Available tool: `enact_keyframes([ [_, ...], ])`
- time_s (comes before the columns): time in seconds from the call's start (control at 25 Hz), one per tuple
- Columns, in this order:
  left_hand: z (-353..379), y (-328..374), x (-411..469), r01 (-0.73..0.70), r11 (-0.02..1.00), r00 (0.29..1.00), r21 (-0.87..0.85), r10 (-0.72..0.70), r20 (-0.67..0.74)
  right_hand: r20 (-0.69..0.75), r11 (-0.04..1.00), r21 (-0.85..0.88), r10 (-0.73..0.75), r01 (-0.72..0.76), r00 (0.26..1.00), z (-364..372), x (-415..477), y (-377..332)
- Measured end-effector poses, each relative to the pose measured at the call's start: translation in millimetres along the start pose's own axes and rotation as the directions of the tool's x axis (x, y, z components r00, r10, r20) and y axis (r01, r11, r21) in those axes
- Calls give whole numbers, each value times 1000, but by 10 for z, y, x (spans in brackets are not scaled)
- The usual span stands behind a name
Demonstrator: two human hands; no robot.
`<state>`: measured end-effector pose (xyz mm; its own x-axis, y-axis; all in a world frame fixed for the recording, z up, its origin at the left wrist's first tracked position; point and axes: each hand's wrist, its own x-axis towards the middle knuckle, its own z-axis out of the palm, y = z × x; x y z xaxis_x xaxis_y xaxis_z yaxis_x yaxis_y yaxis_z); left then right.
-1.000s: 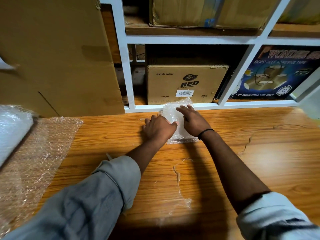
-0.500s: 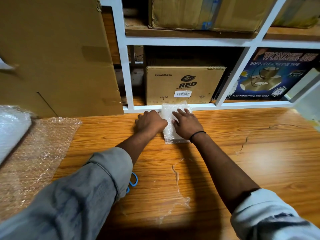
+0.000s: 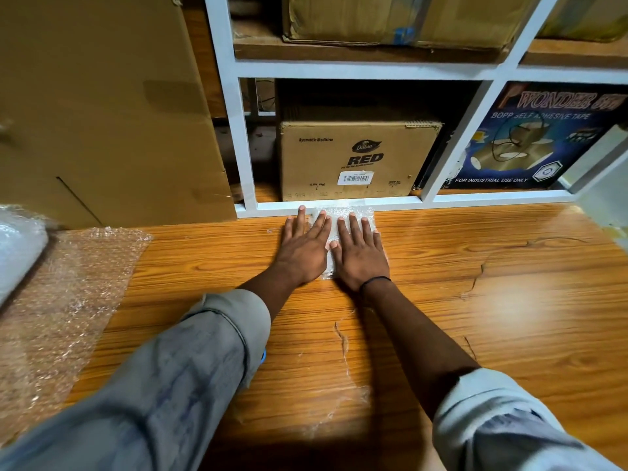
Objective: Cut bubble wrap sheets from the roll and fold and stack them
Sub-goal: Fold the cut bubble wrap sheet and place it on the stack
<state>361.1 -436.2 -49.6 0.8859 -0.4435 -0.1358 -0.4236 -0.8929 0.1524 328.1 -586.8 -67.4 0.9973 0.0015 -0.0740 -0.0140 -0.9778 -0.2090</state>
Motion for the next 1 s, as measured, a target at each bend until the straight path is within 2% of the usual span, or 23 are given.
enact_keyframes([
  [0.52, 29, -59, 115, 33, 999, 996, -24, -31, 83, -3, 999, 21, 29, -29, 1000, 52, 33, -21],
  [0.68, 69, -78, 47, 54, 979, 998, -196, -58, -11, 30, 999, 43, 13, -14, 999, -20, 28, -1],
  [0.8, 42, -131, -60, 66, 947, 987, -314, -109, -122, -30, 998, 63, 11, -9, 999, -138, -2, 23],
  [1.0, -65, -309, -246, 100, 934, 969, -344, -169, -178, -111, 999, 34, -13, 17, 994, -313, -71, -99],
])
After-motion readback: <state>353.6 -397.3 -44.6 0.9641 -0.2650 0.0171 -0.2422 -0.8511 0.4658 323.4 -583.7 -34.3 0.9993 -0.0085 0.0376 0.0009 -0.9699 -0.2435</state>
